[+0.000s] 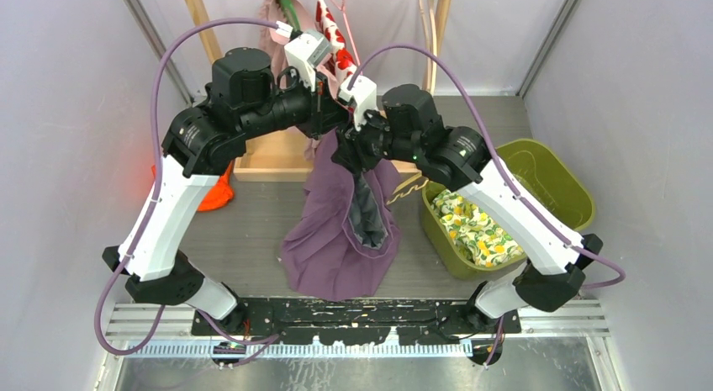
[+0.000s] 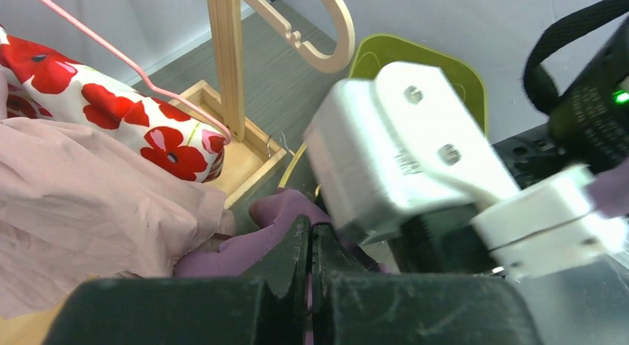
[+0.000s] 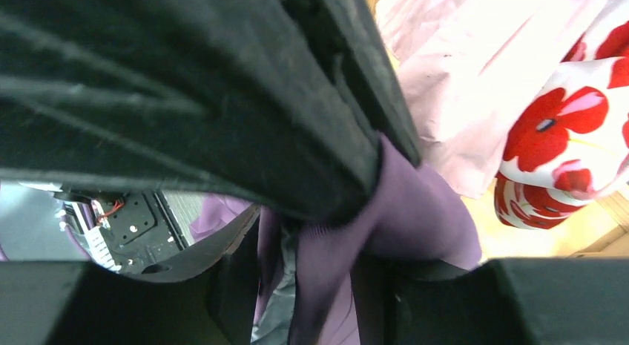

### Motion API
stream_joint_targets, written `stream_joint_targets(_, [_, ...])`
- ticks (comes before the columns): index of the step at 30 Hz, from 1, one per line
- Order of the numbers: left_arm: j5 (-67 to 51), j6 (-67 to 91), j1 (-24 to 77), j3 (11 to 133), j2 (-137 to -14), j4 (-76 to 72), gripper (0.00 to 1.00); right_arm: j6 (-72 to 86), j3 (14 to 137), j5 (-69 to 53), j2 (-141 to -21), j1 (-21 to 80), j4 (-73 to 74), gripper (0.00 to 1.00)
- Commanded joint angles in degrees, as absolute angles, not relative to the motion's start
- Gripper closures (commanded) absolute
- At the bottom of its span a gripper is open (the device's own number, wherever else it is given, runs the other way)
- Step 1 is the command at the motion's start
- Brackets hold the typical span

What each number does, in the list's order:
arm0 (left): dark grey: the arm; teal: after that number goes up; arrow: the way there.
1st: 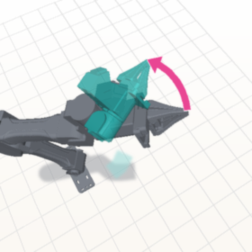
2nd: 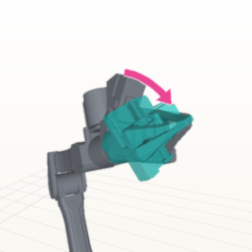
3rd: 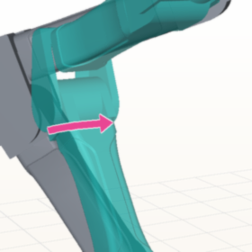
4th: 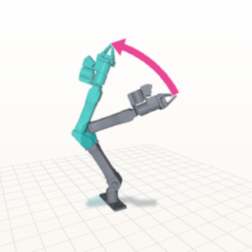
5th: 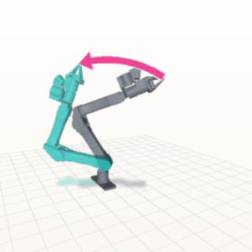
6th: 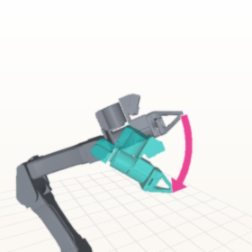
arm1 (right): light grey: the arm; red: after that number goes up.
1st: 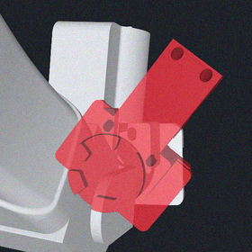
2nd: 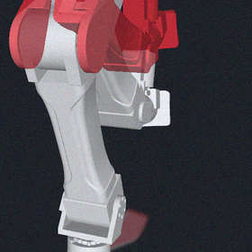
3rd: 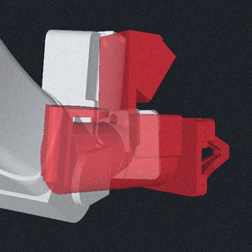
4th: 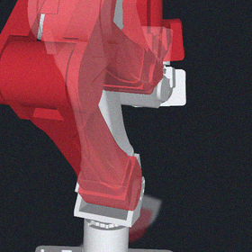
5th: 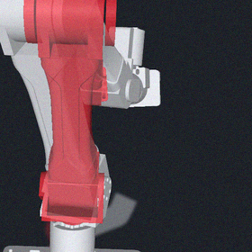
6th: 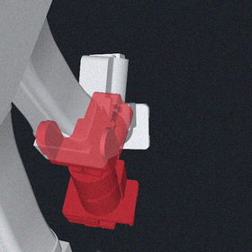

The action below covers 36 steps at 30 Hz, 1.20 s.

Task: Remove the skirt from the hanger
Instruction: Place the skirt in the bin.

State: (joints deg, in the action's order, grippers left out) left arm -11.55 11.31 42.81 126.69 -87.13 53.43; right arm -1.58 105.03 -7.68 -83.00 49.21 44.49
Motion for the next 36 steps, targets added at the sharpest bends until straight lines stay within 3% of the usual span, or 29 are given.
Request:
stream_joint_targets(1, [-12.07,10.58,43.18,128.99,-84.60,46.82,1.00,-0.27,106.86,-9.24,-83.58,49.83,40.37,0.53])
stream_joint_targets(4, [-12.06,10.44,43.27,128.82,-84.26,46.80,1.00,0.44,107.33,-9.23,-84.08,49.92,40.41,0.64])
stream_joint_targets(8, [-11.07,9.85,43.24,127.07,-82.43,47.02,1.00,1.56,108.35,-6.08,-83.97,49.92,42.16,0.98])
stream_joint_targets(14, [-2.63,7.56,43.19,113.39,-73.51,45.73,0.96,3.11,105.40,-1.50,-80.21,49.90,41.50,0.99])
stream_joint_targets(16, [2.85,6.94,43.20,106.99,-67.85,44.29,0.91,3.54,104.21,0.48,-79.04,49.92,41.68,0.99])
stream_joint_targets(22, [23.85,6.73,43.18,86.66,-53.51,37.50,0.62,3.96,102.78,5.78,-75.67,49.92,42.28,0.99])
stream_joint_targets(29, [21.61,9.02,43.18,84.88,-57.76,43.32,0.67,-0.76,114.69,16.30,-74.17,49.92,46.63,0.99])
stream_joint_targets(36, [18.17,9.53,43.23,85.32,-62.65,41.56,0.71,-16.93,118.22,37.53,-62.36,49.92,34.45,0.99])
